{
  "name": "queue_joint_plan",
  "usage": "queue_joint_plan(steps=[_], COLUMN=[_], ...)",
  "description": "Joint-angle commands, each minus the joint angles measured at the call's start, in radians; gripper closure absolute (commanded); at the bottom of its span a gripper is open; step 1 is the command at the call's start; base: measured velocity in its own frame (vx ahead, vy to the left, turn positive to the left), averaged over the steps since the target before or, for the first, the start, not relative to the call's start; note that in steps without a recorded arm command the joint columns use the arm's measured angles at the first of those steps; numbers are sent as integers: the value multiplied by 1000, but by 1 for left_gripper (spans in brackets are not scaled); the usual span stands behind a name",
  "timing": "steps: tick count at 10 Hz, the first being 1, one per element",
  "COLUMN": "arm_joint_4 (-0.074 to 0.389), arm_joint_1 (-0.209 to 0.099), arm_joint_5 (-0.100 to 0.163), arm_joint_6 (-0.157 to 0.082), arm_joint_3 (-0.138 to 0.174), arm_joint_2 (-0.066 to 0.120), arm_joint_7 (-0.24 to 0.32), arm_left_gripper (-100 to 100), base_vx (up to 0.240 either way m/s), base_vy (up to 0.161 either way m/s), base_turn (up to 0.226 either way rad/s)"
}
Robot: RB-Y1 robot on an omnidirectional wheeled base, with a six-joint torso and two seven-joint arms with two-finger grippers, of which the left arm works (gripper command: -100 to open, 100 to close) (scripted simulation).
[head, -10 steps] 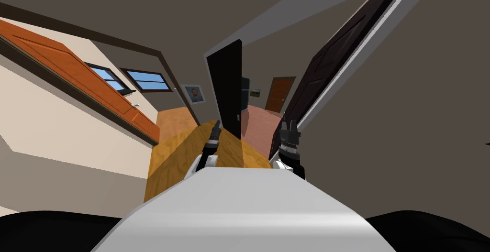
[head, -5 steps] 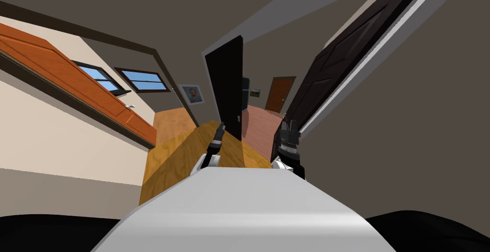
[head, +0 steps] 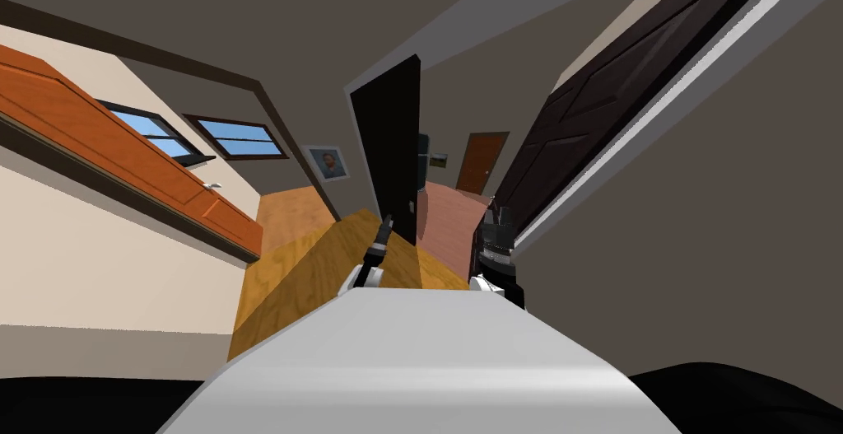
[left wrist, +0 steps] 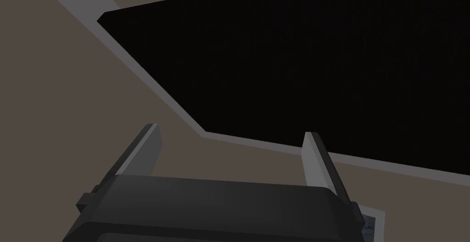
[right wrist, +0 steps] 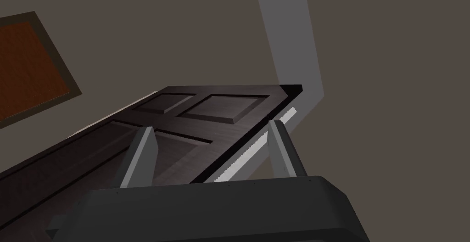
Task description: Push the door open
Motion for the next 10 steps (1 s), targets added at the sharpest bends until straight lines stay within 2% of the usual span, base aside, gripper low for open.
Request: queue_joint_plan(steps=[1,2,3,10], arm_joint_4=[50,76,84,302], arm_joint_1=[-22,-34,-34,-122], arm_joint_5=[-1,-2,-2,-10], arm_joint_6=[-11,-18,-18,-65], arm_joint_3=[-10,-16,-16,-63], arm_joint_2=[4,5,5,7], arm_joint_7=[13,20,20,68], arm_left_gripper=[-100,-100,-100,-100], base_vx=[105,97,56,85], base_vy=[55,62,48,61], base_turn=[-22,-20,-11,-25])
